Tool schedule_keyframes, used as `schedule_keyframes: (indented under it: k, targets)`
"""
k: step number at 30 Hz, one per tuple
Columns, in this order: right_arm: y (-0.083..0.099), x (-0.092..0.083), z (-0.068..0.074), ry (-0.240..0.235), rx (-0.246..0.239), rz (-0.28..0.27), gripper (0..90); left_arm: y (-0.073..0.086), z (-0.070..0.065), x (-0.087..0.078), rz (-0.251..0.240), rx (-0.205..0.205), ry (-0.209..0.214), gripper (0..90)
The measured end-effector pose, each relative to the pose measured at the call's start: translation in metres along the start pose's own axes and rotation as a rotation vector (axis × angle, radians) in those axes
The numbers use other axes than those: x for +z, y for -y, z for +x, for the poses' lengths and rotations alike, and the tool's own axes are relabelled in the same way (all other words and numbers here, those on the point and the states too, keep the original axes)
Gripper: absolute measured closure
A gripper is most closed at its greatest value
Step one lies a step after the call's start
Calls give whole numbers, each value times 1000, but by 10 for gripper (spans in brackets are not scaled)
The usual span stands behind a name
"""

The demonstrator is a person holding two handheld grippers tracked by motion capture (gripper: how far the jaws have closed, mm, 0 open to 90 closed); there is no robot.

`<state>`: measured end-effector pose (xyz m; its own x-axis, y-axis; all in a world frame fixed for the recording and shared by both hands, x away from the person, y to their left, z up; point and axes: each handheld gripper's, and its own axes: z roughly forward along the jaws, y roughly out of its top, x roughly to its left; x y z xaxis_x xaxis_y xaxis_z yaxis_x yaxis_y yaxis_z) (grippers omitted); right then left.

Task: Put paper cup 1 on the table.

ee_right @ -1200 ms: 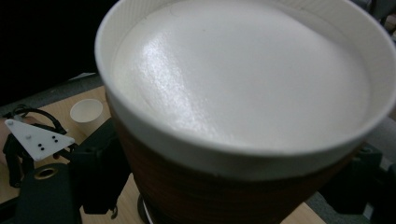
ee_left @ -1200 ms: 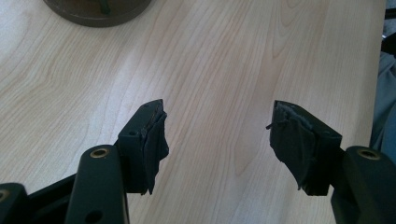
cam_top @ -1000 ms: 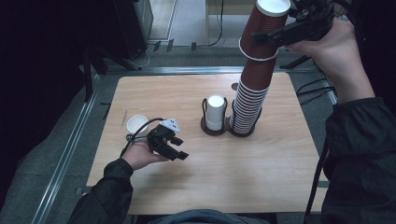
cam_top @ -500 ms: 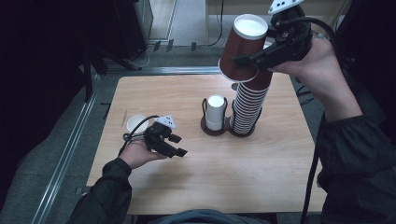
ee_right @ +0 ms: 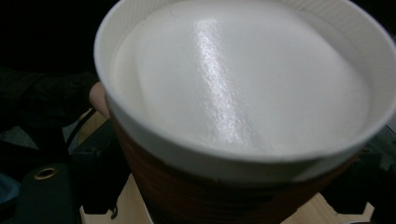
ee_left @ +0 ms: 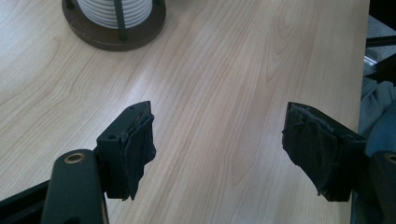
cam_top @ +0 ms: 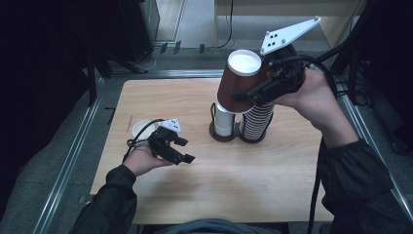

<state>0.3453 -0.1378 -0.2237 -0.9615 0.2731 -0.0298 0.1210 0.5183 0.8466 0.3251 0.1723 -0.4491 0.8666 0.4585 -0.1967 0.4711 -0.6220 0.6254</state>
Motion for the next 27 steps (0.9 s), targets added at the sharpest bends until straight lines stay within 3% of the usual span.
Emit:
schedule_keyframes:
  k: [4, 17, 25, 27]
  targets:
    - [10, 8, 4, -17, 8, 10, 166, 0, -1, -1, -8, 17, 5, 249]
    - [55, 43, 16, -69, 19, 33, 166, 0, -2, -3, -19, 13, 11, 203]
    - [82, 63, 21, -78, 37, 43, 166, 0, -3, -3, -24, 15, 23, 247]
    - [90, 70, 23, -87, 41, 50, 166, 1, -2, -4, -27, 5, 44, 327]
